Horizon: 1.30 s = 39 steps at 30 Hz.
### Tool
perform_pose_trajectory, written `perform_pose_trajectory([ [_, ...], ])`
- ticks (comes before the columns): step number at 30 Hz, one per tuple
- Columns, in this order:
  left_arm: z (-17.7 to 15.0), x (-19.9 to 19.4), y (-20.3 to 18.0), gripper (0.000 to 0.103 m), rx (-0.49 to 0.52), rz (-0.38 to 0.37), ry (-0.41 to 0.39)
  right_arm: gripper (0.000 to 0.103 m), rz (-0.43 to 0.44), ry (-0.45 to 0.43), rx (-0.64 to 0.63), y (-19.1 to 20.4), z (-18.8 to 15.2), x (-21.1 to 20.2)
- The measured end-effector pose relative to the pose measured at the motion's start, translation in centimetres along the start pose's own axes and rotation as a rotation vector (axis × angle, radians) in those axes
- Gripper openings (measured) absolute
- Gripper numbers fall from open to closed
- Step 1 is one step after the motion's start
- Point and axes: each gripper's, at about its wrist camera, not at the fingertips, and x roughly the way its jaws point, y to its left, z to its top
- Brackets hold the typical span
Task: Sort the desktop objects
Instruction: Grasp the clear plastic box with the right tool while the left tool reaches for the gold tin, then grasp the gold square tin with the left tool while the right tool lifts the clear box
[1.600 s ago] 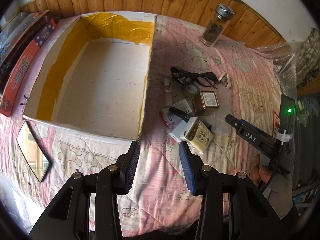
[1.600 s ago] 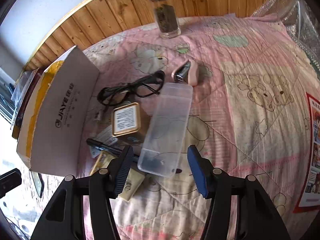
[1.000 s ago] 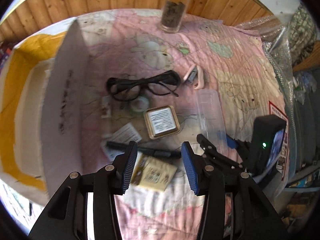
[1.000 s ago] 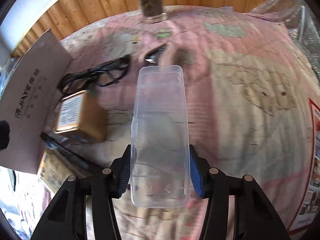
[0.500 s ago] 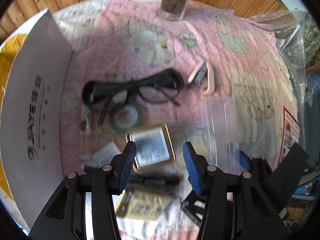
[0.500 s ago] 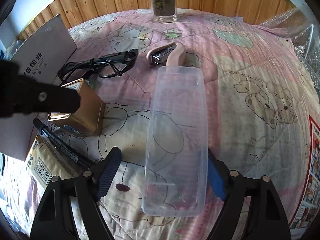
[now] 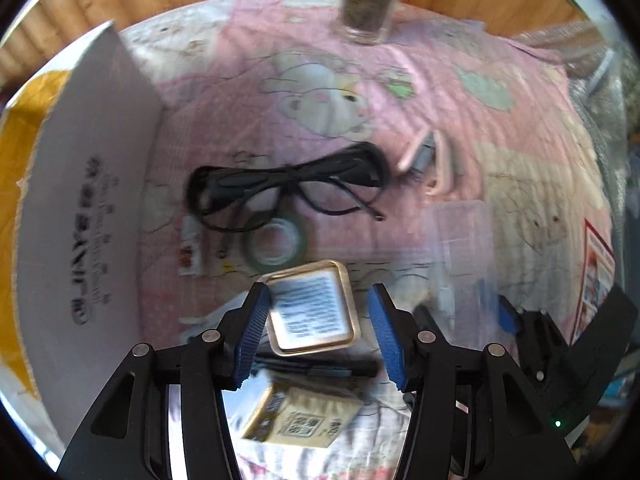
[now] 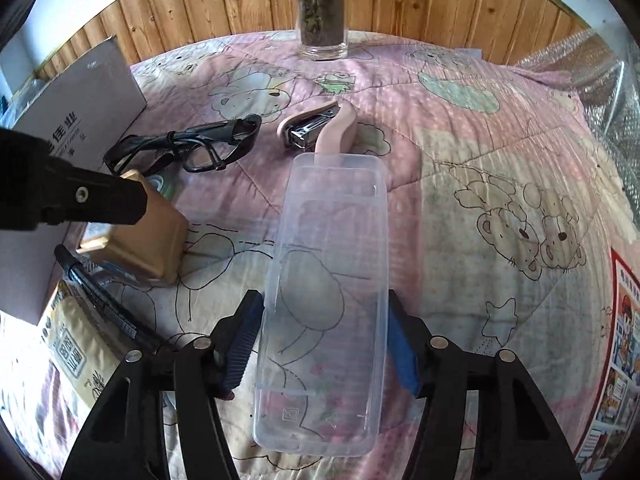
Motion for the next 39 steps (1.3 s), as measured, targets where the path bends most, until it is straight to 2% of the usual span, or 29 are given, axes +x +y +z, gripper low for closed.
perform_pose_trajectory([
  [2,-0.2,-0.8,0.6,0.055,-0.022,-0.010,-0.023,0.066,0.003,-0.010,-0.015,-0.1,-0.2,0.4],
  [7,-0.3,0.2,0.4,0.055,-0.019,-0.035,0.033,0.071,0.003,-0.016,-0.014,-0.2,-0.2,0.5],
  [11,-0.5,0.0,-0.7,0.055,0.006,-0.056,0.017,0.076,0.002,-0.028,-0.022,0.0,-0.3,0.6],
  [13,-0.4,0.4,-1.3,0.055,0.020,-0.046,0.027,0.076,0.000,-0.034,-0.025,0.0,-0.4,0.5],
  [16,-0.2,0.9,-1.5,0.055,0.024,0.008,0.009,0.076,0.002,-0.028,-0.024,0.0,-0.3,0.5],
  [18,-0.2,1.5,-0.7,0.057,-0.014,-0.027,0.030,0.076,0.007,-0.024,-0.032,-0.1,-0.1,0.7],
  [25,-1.0,2.6,-0.4,0.056,-0.018,-0.020,0.073,0.076,0.013,-0.033,-0.047,-0.1,-0.3,0.7],
  [27,-1.1,3.6,-0.4,0.057,-0.014,-0.011,0.071,0.071,0.014,-0.030,-0.042,-0.1,-0.2,0.7],
  [28,-1.1,4.2,-0.3,0.056,-0.018,-0.019,0.075,0.059,0.010,-0.034,-0.036,-0.2,-0.2,0.5],
  [29,-1.2,4.6,-0.1,0.051,-0.026,-0.035,0.082,0.052,0.009,-0.037,-0.028,-0.3,-0.2,0.3],
  [34,-1.7,4.2,-0.1,0.050,-0.005,-0.060,0.055,0.052,0.073,-0.023,0.065,-2.0,-0.4,-0.5],
  [39,-1.9,2.1,0.3,0.050,-0.001,-0.094,0.020,0.052,0.145,-0.030,0.169,-3.4,-0.3,-2.4],
])
